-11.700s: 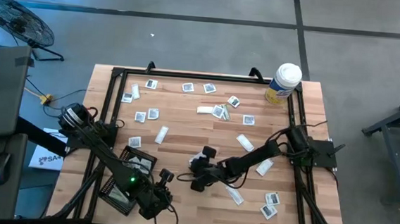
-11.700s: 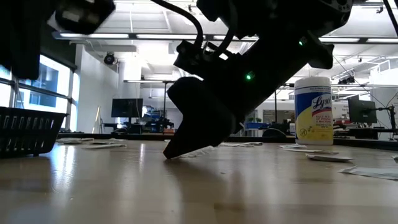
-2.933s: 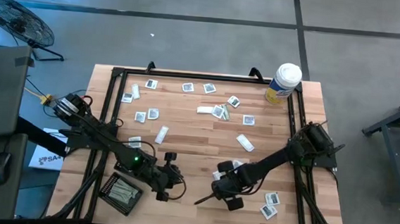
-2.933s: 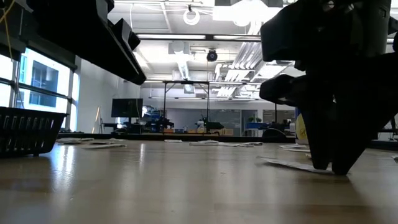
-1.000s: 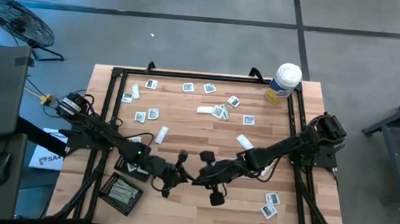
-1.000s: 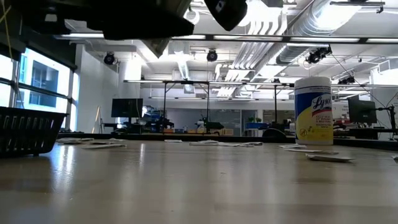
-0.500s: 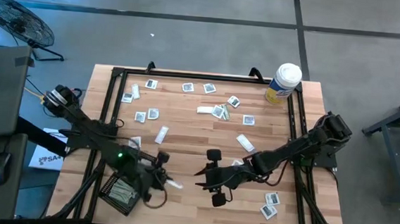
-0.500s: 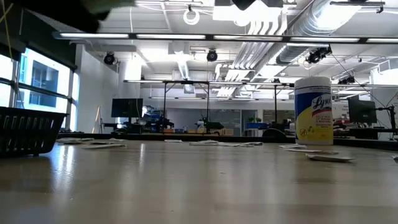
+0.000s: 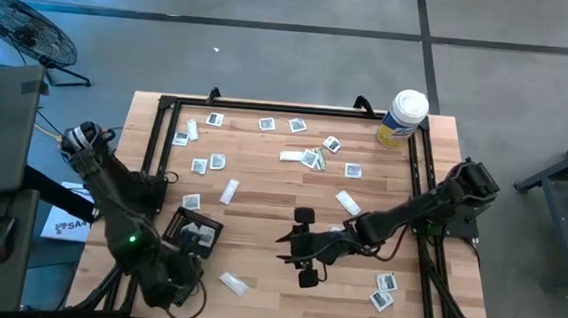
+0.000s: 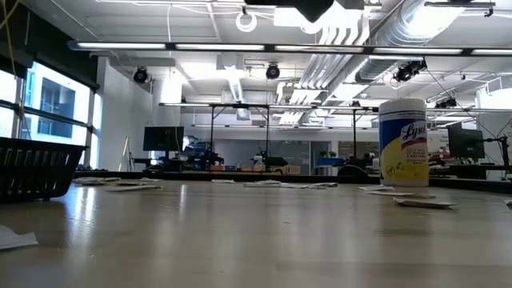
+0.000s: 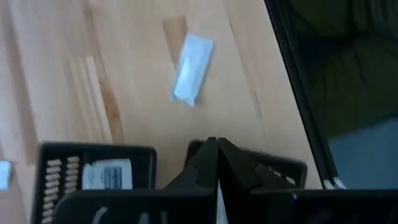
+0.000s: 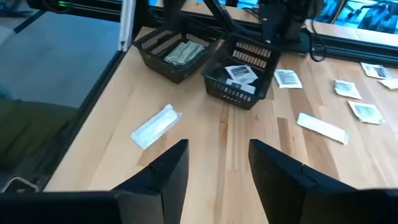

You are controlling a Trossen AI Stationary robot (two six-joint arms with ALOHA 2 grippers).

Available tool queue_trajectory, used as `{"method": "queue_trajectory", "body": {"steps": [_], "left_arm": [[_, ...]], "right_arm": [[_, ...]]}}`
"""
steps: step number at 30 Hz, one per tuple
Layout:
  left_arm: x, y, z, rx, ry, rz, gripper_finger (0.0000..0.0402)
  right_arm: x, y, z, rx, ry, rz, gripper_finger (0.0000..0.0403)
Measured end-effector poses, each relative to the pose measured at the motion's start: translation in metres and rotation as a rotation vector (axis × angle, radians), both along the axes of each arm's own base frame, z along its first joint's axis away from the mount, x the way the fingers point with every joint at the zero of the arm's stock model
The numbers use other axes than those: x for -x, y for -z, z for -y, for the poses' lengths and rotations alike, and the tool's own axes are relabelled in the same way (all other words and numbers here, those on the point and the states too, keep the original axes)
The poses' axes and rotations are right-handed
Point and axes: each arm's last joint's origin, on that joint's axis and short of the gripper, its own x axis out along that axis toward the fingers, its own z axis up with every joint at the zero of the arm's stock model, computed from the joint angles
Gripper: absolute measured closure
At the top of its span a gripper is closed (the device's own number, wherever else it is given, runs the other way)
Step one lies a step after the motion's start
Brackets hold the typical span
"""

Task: Pick & Place First Aid Supplies
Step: Put the bandage into the bottom black bin

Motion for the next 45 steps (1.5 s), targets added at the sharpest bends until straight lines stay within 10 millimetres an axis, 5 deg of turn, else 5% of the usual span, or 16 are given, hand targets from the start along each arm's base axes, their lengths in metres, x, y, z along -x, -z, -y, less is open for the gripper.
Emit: {"method": "queue_trajectory", "body": {"steps": [5,10,16,24,45], "left_arm": [[-0.013,0.015,0.0,-0.04,-0.073,0.109,0.039],[-0.037,0.042,-0.004,-0.065,-0.121,0.012,0.0339],[-0.068,0.071,0.0,-0.038,0.052,-0.048,0.0278],[-0.093,0.097,-0.019,-0.063,0.047,-0.154,0.0271],[-0.1,0.121,-0.017,-0.085,0.097,-0.216,0.0271]], "right_arm": [[0.0,0.0,0.001,0.0,0.002,0.0,0.024],[0.0,0.0,0.0,-0.002,0.0,-0.002,0.0242],[0.0,0.001,0.001,-0.001,0.001,-0.007,0.0241],[0.0,0.001,0.001,-0.004,0.004,-0.014,0.024],[0.002,0.005,0.002,0.002,0.016,-0.05,0.0248]]}}
